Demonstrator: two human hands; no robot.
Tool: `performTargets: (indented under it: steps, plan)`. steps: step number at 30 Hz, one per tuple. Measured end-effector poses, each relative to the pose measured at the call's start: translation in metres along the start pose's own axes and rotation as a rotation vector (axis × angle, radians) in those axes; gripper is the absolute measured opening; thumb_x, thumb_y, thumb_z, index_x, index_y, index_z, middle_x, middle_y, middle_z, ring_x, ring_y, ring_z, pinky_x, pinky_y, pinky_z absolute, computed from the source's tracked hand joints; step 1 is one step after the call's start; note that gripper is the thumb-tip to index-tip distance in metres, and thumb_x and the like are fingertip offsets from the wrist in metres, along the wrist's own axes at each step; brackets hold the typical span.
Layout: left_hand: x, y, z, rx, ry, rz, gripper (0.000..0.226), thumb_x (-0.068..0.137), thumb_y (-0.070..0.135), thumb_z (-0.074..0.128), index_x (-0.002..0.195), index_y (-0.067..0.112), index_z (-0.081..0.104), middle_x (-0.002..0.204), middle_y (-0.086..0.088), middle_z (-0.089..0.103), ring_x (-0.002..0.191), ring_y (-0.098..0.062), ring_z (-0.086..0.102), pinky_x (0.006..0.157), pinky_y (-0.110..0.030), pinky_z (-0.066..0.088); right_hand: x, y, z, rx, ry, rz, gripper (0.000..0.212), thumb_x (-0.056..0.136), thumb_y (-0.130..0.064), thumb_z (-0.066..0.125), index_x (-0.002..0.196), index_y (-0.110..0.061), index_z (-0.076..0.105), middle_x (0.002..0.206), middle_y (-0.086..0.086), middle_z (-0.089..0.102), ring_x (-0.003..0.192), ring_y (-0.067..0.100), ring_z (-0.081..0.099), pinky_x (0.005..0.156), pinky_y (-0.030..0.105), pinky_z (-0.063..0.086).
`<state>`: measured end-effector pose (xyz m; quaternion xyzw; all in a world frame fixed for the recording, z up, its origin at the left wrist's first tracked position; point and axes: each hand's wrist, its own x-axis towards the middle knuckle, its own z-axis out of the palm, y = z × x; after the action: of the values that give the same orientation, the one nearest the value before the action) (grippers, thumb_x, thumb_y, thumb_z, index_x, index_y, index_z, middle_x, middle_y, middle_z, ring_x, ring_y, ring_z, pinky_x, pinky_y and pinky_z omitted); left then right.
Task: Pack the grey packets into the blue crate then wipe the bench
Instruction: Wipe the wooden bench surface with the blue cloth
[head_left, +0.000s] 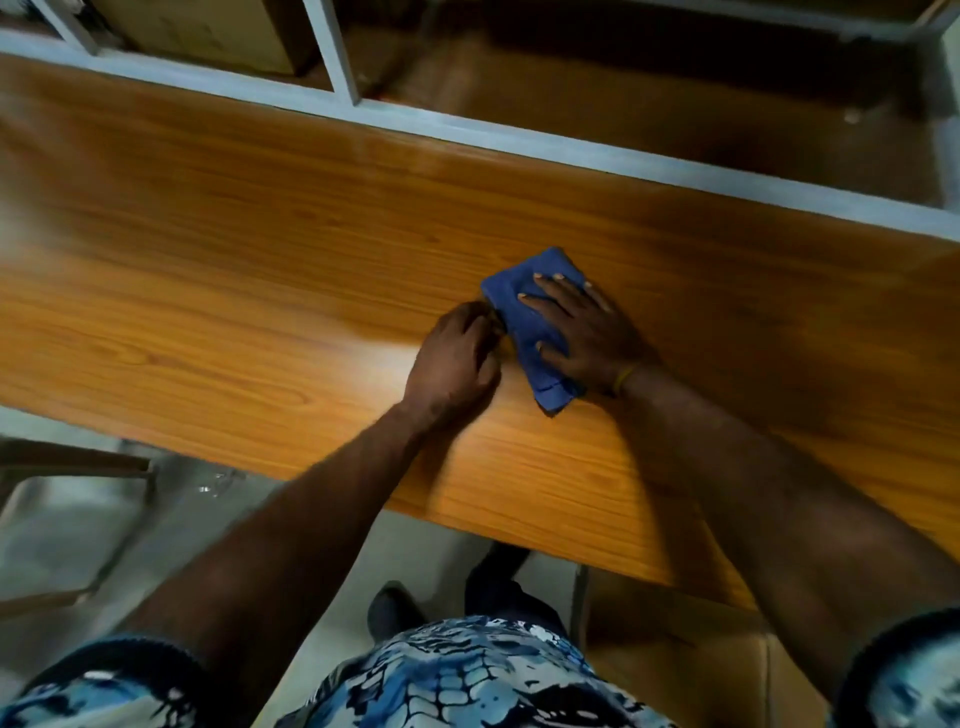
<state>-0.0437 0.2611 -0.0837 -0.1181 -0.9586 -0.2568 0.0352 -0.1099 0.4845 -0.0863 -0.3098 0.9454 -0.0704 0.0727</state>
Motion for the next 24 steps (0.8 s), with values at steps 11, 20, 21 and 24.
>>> performTargets:
  steps: [11,20,21,24]
  plan:
    - [0.076,0.003,0.02,0.104,-0.003,-0.013,0.039,0.081,0.029,0.057,0.116,0.013,0.064,0.129,-0.013,0.056,0.115,-0.034,0.056,0.099,-0.041,0.044,0.078,0.076,-0.019,-0.036,0.027,0.007,0.073,0.087,-0.06,0.023,0.155,-0.031,0.024,0.164,0.0,0.015,0.151,0.023,0.013,0.121,0.045,0.009]
    - [0.078,0.006,0.017,0.094,0.038,-0.01,0.036,0.082,0.029,0.061,0.114,0.013,0.064,0.128,-0.012,0.058,0.114,-0.033,0.057,0.098,-0.042,0.046,0.109,0.091,-0.029,-0.007,0.049,0.127,0.069,0.091,-0.055,0.029,0.155,-0.033,0.019,0.165,0.0,0.011,0.152,0.022,0.01,0.123,0.046,0.006]
    - [0.078,0.007,0.017,0.095,0.037,-0.011,0.035,0.082,0.029,0.061,0.114,0.013,0.064,0.128,-0.013,0.058,0.114,-0.033,0.057,0.098,-0.042,0.045,0.109,0.09,-0.028,-0.014,0.062,0.15,0.068,0.092,-0.054,0.031,0.155,-0.033,0.019,0.165,0.001,0.012,0.152,0.022,0.01,0.123,0.046,0.006]
    - [0.076,0.006,0.018,0.103,0.026,-0.024,0.035,0.083,0.031,0.06,0.113,0.014,0.064,0.128,-0.012,0.058,0.113,-0.033,0.058,0.097,-0.041,0.045,0.107,0.083,-0.024,-0.007,0.086,0.271,0.066,0.095,-0.051,0.036,0.156,-0.032,0.018,0.165,0.002,0.011,0.152,0.023,0.009,0.122,0.046,0.006]
